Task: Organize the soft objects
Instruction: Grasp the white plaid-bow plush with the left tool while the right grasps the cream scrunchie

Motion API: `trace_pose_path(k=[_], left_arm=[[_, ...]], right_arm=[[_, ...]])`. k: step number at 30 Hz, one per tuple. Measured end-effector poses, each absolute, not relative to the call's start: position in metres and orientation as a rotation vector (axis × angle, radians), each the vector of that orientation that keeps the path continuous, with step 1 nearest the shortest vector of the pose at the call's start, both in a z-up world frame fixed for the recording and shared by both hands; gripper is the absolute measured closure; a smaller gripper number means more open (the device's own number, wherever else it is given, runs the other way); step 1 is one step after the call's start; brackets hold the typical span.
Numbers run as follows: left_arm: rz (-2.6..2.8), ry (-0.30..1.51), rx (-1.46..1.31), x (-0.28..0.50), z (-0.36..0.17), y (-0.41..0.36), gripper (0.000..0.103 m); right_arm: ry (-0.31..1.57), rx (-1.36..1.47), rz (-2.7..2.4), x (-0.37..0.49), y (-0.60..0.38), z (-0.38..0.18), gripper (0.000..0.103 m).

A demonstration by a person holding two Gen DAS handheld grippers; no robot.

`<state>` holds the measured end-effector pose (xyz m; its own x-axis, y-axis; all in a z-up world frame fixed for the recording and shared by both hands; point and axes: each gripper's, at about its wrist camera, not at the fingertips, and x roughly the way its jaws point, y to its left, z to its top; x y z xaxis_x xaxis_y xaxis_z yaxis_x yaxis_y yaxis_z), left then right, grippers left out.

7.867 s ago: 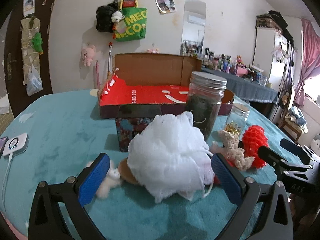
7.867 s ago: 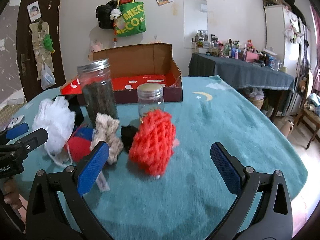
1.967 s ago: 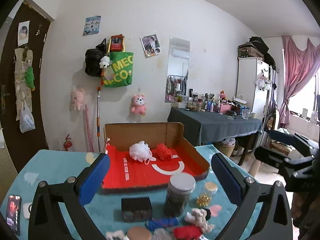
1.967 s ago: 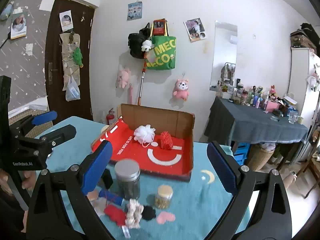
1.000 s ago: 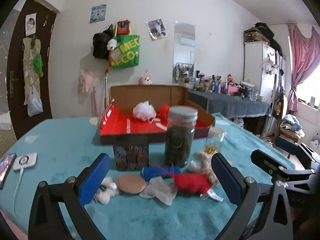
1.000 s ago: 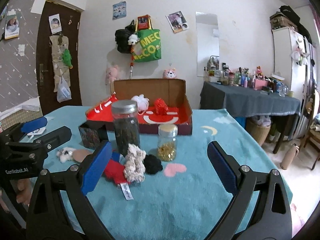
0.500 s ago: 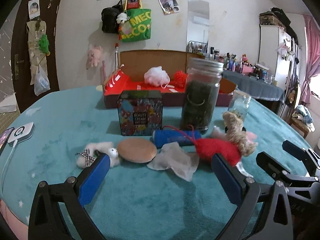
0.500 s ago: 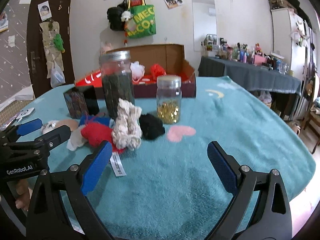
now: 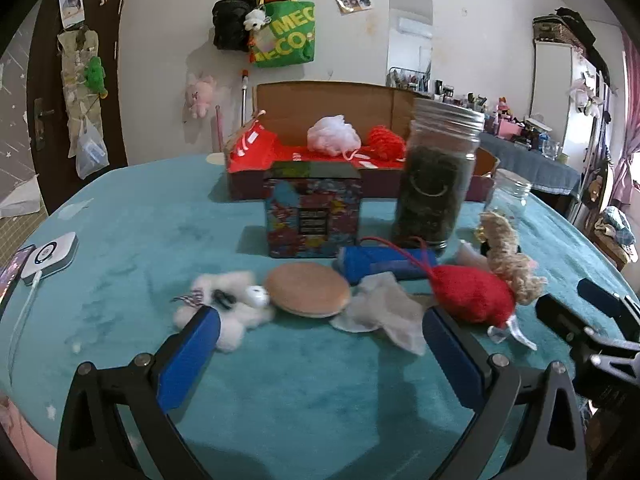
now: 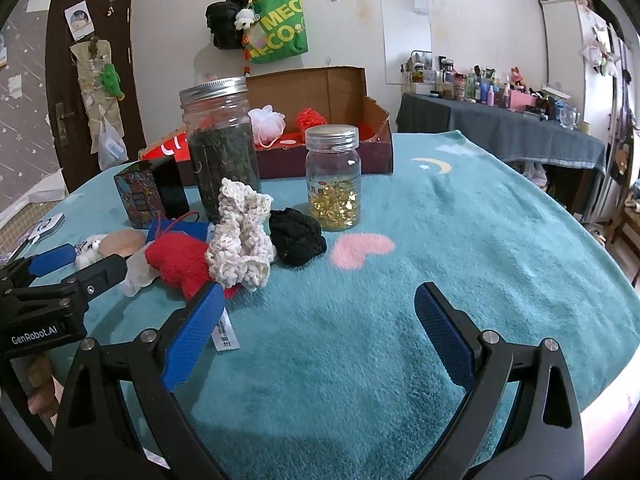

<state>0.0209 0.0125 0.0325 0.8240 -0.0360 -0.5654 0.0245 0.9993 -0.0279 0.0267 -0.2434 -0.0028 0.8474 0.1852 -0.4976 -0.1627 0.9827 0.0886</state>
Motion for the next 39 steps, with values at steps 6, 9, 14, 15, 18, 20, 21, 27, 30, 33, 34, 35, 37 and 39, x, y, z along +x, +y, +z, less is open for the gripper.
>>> trace_pose_path(k=[6, 9, 14, 15, 18, 20, 21, 27, 30, 33, 34, 35, 37, 39], left_arm=[[-0.007, 0.635, -0.010, 0.030, 0.036, 0.036, 0.000], [0.002, 0.651, -0.011, 0.035, 0.037, 0.048, 0.000], [-0.002, 0.678, 0.003, 0.044, 0.039, 0.066, 0.004], [-0.003, 0.687, 0.008, 0.047, 0.038, 0.069, 0.007], [-0.018, 0.720, 0.014, 0.055, 0.034, 0.074, 0.016], [-0.037, 0.755, 0.020, 0.061, 0.028, 0.075, 0.026], [-0.049, 0.772, 0.023, 0.062, 0.025, 0.075, 0.040], [-0.092, 0.757, 0.031, 0.056, 0.027, 0.075, 0.054], [-0.071, 0.736, 0.005, 0.052, 0.034, 0.079, 0.056], [-0.058, 0.691, -0.002, 0.045, 0.048, 0.081, 0.057], [-0.058, 0.677, -0.003, 0.043, 0.053, 0.081, 0.057], [-0.069, 0.666, -0.006, 0.041, 0.057, 0.080, 0.057], [-0.109, 0.648, -0.022, 0.038, 0.065, 0.074, 0.057], [-0.162, 0.637, -0.025, 0.037, 0.069, 0.061, 0.057]], right_arm=[[0.532, 0.057, 0.204, 0.033, -0.242, 0.005, 0.006], [0.546, 0.076, 0.229, 0.040, -0.241, 0.008, 0.006], [0.561, 0.104, 0.260, 0.052, -0.240, 0.013, 0.006], [0.566, 0.109, 0.268, 0.055, -0.240, 0.013, 0.006], [0.591, 0.132, 0.303, 0.063, -0.238, 0.013, 0.006], [0.620, 0.139, 0.309, 0.070, -0.236, 0.012, 0.006], [0.633, 0.139, 0.315, 0.073, -0.234, 0.011, 0.008], [0.680, 0.159, 0.407, 0.078, -0.227, 0.005, 0.065], [0.673, 0.149, 0.433, 0.075, -0.226, 0.007, 0.078], [0.650, 0.134, 0.430, 0.068, -0.226, 0.009, 0.079], [0.644, 0.128, 0.427, 0.066, -0.226, 0.011, 0.079], [0.635, 0.122, 0.424, 0.064, -0.226, 0.013, 0.079], [0.620, 0.112, 0.427, 0.061, -0.226, 0.016, 0.079], [0.609, 0.102, 0.431, 0.058, -0.225, 0.020, 0.079]])
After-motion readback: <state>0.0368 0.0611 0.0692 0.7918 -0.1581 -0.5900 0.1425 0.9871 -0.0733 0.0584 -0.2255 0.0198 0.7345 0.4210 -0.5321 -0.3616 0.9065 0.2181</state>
